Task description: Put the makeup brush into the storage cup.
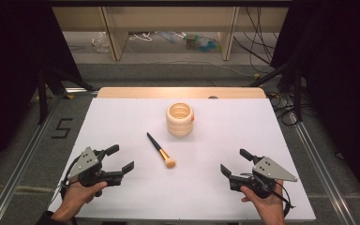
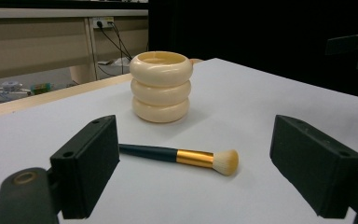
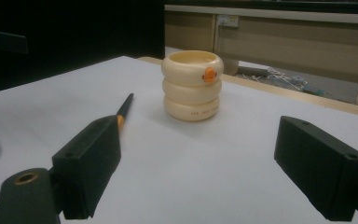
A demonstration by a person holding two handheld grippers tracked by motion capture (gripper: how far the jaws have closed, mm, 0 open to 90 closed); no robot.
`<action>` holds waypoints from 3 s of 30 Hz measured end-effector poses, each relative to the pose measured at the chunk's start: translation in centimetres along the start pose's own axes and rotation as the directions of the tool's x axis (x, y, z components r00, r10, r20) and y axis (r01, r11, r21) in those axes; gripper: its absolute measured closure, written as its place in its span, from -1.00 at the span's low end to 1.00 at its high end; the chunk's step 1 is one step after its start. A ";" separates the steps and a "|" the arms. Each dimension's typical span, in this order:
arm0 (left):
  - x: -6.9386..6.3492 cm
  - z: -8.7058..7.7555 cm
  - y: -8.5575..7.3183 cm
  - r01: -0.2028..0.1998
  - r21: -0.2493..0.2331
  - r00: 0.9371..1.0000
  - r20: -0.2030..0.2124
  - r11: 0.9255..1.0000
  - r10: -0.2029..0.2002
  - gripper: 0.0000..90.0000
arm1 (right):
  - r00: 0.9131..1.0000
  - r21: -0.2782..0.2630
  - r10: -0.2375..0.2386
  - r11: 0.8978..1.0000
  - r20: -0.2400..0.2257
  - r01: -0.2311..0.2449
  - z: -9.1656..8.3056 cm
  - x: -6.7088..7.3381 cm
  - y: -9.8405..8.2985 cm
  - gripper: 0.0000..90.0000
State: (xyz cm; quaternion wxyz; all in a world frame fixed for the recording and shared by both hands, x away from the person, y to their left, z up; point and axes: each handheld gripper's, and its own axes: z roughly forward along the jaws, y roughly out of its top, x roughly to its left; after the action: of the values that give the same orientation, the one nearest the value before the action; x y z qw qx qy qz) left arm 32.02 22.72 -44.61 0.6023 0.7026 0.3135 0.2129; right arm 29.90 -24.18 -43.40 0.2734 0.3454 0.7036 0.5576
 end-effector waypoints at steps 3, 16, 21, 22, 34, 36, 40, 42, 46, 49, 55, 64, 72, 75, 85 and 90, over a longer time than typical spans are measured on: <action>0.0 0.0 0.0 -0.001 -0.001 1.000 0.001 1.000 0.001 -0.65 | 1.000 0.001 0.000 1.000 -0.001 0.000 0.0 0.0 0.0 -0.66; 0.6 0.7 1.0 0.014 -0.003 0.999 0.041 1.000 -0.013 -0.65 | 1.000 0.010 0.000 1.000 -0.004 0.000 0.2 -0.1 -0.1 -0.66; 0.9 1.7 1.8 0.002 0.034 0.996 0.087 0.999 -0.005 -0.65 | 1.000 0.022 0.026 0.999 -0.014 -0.026 0.3 0.0 -0.2 -0.65; 1.0 1.9 2.0 -0.009 0.035 0.996 0.092 0.999 0.006 -0.65 | 1.000 0.022 0.026 0.999 -0.014 -0.026 0.3 0.0 -0.2 -0.65; 2.7 6.3 4.7 -0.111 0.158 0.976 0.205 0.981 0.078 -0.64 | 0.999 0.031 0.026 0.999 -0.022 -0.025 0.5 -0.2 -0.3 -0.65; 3.3 7.1 5.0 -0.120 0.186 0.973 0.219 0.975 0.078 -0.64 | 0.999 0.032 0.027 0.999 -0.023 -0.026 0.5 -0.3 -0.3 -0.65; 4.3 8.9 5.3 -0.156 0.254 0.959 0.272 0.955 0.085 -0.62 | 0.999 0.046 0.023 0.999 -0.022 -0.022 0.4 -0.3 -0.3 -0.65; 4.7 9.7 5.2 -0.160 0.284 0.955 0.287 0.945 0.075 -0.61 | 0.999 0.047 0.024 0.999 -0.025 -0.023 0.4 -0.4 -0.3 -0.65; 5.4 11.4 4.9 -0.189 0.346 0.945 0.319 0.919 0.074 -0.55 | 0.999 0.038 0.023 0.999 -0.046 -0.022 0.7 -0.3 -0.4 -0.65; 5.4 12.4 4.8 -0.222 0.369 0.937 0.338 0.902 0.092 -0.54 | 0.999 0.055 0.016 0.998 -0.035 -0.014 0.5 -0.4 -0.3 -0.65; 5.0 14.1 5.0 -0.280 0.430 0.914 0.392 0.858 0.103 -0.53 | 0.999 0.052 0.015 0.999 -0.040 -0.013 0.6 -0.3 -0.4 -0.65; 5.0 16.5 4.7 -0.374 0.523 0.877 0.468 0.766 0.108 -0.49 | 0.998 0.042 0.016 0.999 -0.060 -0.014 0.8 -0.3 -0.4 -0.65; 5.2 18.3 4.8 -0.431 0.556 0.857 0.498 0.711 0.130 -0.50 | 0.998 0.046 0.015 0.999 -0.068 -0.012 0.9 -0.2 -0.4 -0.65; 5.0 18.7 4.8 -0.445 0.563 0.851 0.508 0.697 0.133 -0.49 | 0.997 0.046 0.017 0.999 -0.070 -0.013 0.9 -0.2 -0.4 -0.65; 3.7 19.8 4.7 -0.551 0.583 0.796 0.582 0.596 0.167 -0.50 | 0.998 0.093 -0.001 0.996 -0.070 0.008 0.6 -0.2 -0.2 -0.64; 3.8 20.3 4.6 -0.570 0.600 0.789 0.591 0.561 0.170 -0.50 | 0.997 0.077 0.002 0.997 -0.073 0.004 0.8 -0.2 -0.3 -0.64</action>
State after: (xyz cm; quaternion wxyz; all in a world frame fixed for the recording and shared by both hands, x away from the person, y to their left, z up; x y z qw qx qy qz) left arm 49.31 10.55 -44.14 0.2498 0.9666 0.0565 0.0127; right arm 30.54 -23.88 -43.87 0.2344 0.3347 0.7342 0.5422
